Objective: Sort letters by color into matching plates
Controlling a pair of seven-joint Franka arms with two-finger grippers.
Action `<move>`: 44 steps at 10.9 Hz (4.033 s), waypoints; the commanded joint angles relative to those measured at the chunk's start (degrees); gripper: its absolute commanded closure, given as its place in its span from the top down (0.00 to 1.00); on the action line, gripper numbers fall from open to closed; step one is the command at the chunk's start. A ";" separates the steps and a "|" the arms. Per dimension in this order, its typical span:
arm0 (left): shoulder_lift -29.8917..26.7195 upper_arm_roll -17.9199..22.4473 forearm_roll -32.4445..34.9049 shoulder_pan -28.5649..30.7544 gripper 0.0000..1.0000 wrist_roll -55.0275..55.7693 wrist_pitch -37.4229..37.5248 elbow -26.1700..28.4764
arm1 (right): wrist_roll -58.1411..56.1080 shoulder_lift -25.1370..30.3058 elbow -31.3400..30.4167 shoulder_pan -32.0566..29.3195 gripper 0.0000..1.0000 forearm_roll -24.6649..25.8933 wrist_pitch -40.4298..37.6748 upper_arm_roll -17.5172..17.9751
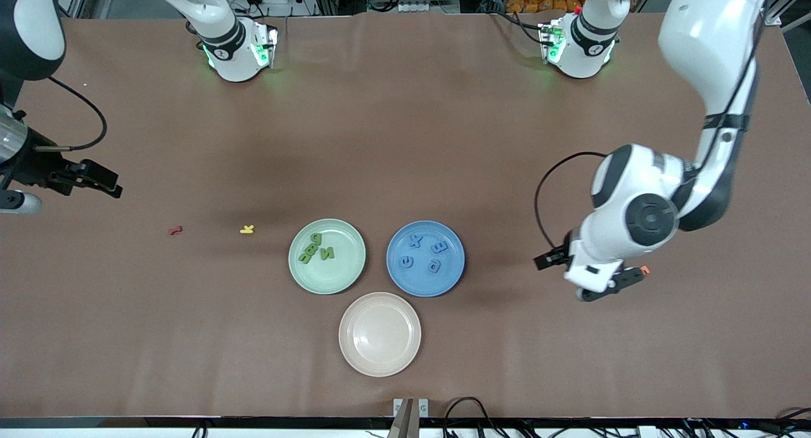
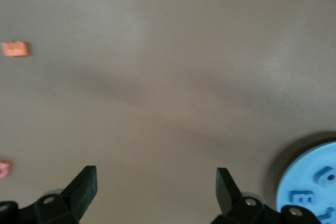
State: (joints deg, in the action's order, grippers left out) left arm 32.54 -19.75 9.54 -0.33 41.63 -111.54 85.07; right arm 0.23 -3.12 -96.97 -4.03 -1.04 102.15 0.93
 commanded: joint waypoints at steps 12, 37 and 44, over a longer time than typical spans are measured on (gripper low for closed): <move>-31.84 4.62 -10.07 4.47 1.00 -15.52 3.51 19.99 | -4.53 4.88 3.35 1.04 1.00 2.62 -5.46 0.56; -33.51 7.36 -8.40 3.93 1.00 -33.01 13.46 8.10 | -2.51 4.09 8.55 1.65 1.00 2.01 -5.55 0.57; -33.16 7.27 -8.66 4.19 1.00 -33.10 13.46 8.10 | -2.16 4.00 8.29 1.65 1.00 2.01 -5.56 0.57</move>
State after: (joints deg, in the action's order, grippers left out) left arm -0.83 -12.80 0.03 4.07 9.40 -98.97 93.77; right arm -2.75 1.09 -89.11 -2.70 0.91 97.16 1.66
